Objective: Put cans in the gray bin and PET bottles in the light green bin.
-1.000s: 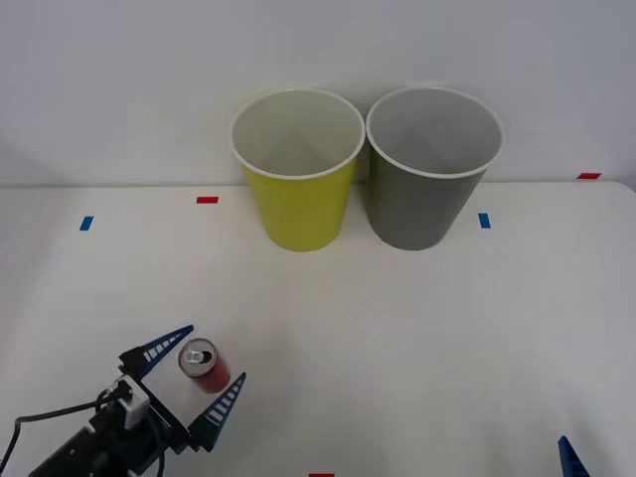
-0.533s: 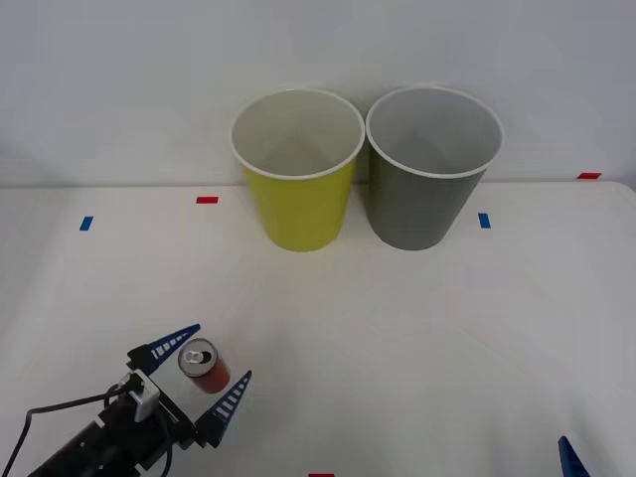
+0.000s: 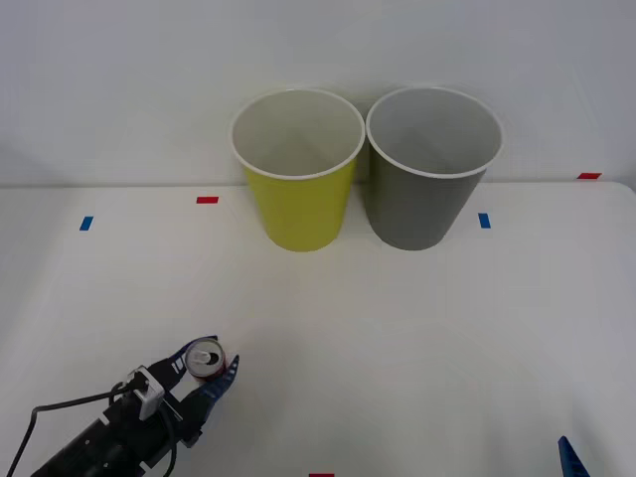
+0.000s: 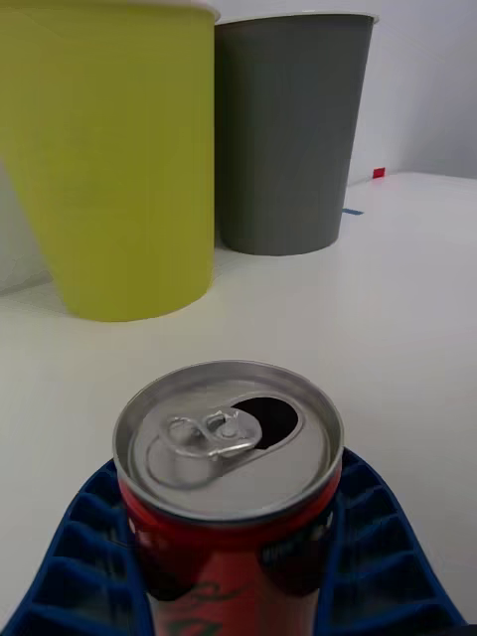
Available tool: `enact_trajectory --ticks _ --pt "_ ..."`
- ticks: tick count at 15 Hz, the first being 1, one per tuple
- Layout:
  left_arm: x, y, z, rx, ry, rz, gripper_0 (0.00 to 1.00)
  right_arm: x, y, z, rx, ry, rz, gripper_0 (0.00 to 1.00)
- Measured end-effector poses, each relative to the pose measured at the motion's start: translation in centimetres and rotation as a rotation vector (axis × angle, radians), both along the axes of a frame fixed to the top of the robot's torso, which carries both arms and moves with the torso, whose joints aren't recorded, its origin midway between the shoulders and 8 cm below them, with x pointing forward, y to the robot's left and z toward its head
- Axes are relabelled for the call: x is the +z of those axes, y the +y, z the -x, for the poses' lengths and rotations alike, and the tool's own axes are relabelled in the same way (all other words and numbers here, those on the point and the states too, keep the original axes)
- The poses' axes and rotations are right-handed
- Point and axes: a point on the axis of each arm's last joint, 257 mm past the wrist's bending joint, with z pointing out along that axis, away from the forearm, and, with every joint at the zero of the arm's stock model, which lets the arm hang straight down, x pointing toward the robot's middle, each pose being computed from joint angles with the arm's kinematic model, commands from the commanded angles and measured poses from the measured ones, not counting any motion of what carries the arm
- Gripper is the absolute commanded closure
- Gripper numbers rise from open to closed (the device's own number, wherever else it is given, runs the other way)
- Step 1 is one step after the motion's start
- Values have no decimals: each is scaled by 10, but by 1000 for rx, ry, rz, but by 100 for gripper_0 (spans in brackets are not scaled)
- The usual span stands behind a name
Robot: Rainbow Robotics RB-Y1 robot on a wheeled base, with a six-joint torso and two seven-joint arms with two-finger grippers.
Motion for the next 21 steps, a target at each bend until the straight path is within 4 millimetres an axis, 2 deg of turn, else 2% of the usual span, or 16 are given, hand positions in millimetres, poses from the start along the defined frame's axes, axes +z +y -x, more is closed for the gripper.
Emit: enact_trajectory --ticks 10,14,21 --pt "4 -8 2 -17 -14 1 100 0 0 0 0 0 0 0" --pt "35 -30 4 -59 -21 49 100 0 0 0 0 0 0 0" --pt "107 -74 -11 -122 11 -2 100 0 0 0 0 0 0 0"
